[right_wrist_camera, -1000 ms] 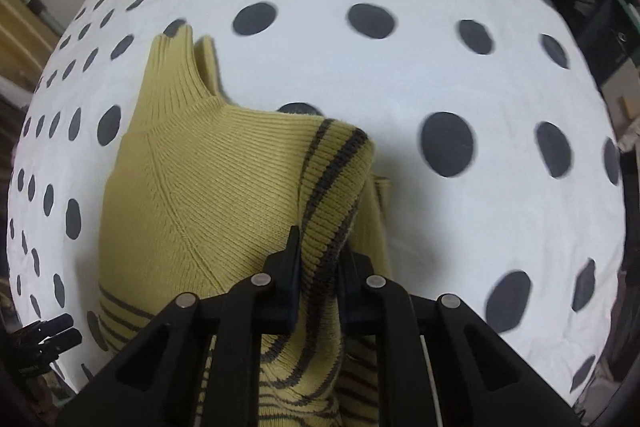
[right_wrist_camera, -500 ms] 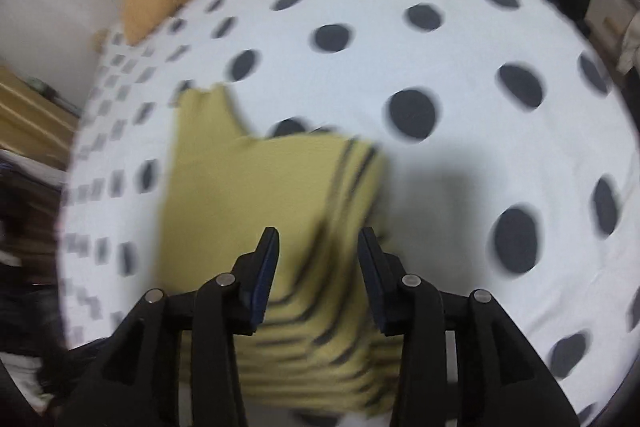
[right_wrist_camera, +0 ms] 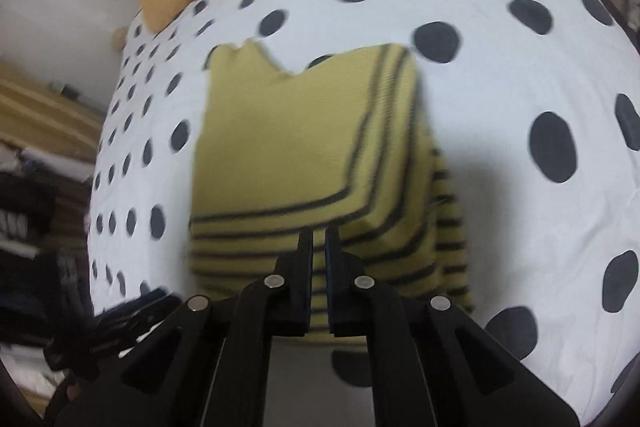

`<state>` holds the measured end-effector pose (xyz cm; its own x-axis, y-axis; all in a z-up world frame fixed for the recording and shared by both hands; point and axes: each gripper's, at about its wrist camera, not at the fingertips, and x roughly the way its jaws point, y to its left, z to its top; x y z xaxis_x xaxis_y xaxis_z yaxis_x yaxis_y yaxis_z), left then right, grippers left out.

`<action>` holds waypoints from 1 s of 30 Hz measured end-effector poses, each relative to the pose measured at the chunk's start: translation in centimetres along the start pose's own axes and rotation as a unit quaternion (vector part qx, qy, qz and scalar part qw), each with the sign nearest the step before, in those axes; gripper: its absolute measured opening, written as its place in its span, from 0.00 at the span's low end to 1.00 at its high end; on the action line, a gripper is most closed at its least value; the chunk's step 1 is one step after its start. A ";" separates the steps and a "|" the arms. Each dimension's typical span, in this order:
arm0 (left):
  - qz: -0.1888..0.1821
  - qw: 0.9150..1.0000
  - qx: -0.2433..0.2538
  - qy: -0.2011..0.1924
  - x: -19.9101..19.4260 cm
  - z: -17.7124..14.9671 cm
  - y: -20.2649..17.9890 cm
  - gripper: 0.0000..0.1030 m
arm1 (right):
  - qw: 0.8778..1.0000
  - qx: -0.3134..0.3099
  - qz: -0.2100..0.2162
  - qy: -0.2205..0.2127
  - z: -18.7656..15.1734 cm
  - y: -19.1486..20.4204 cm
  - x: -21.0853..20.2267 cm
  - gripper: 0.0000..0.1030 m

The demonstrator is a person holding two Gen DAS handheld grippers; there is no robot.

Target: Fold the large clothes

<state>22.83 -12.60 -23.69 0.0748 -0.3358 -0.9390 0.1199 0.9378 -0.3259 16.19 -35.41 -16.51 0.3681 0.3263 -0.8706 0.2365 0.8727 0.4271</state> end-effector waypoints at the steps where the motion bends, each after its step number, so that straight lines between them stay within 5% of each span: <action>1: 0.017 1.000 0.013 0.009 1.2 -0.3 -0.3 0.78 | 1.000 -0.009 -0.005 0.009 -0.3 0.3 0.6 0.06; 4: 0.065 0.997 0.029 0.034 3.7 -1.5 -0.1 0.80 | 0.995 -0.013 -0.084 0.059 -1.5 -1.9 4.4 0.00; 7: 0.117 0.990 0.037 0.072 4.2 -2.7 0.5 0.58 | 0.994 0.038 -0.076 0.064 -1.9 -4.6 4.3 0.00; 12: 0.051 0.998 -0.025 0.002 -0.8 -2.2 1.2 0.68 | 1.000 0.005 -0.022 0.003 -2.5 -0.9 0.2 0.05; 16: 0.007 0.998 0.016 -0.061 -1.7 0.0 -2.1 0.78 | 1.000 -0.013 -0.011 0.001 -2.1 0.6 1.7 0.05; 20: 0.091 0.993 0.077 0.006 3.8 -0.3 -3.3 0.80 | 0.998 0.000 -0.050 0.042 -2.2 -0.9 4.9 0.04; 25: 0.105 0.993 0.059 -0.011 0.9 -2.7 -2.0 0.80 | 0.997 0.035 -0.047 0.051 -2.6 -2.9 4.4 0.00; 30: 0.064 0.996 0.064 0.005 1.5 -5.1 -2.3 0.80 | 0.998 0.030 -0.045 0.039 -2.4 -2.3 3.6 0.04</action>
<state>17.66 -14.76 -24.91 0.0880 -0.2119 -0.9733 0.2353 0.9539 -0.1864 14.81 -35.32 -21.25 0.2720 0.2774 -0.9214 0.3190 0.8774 0.3583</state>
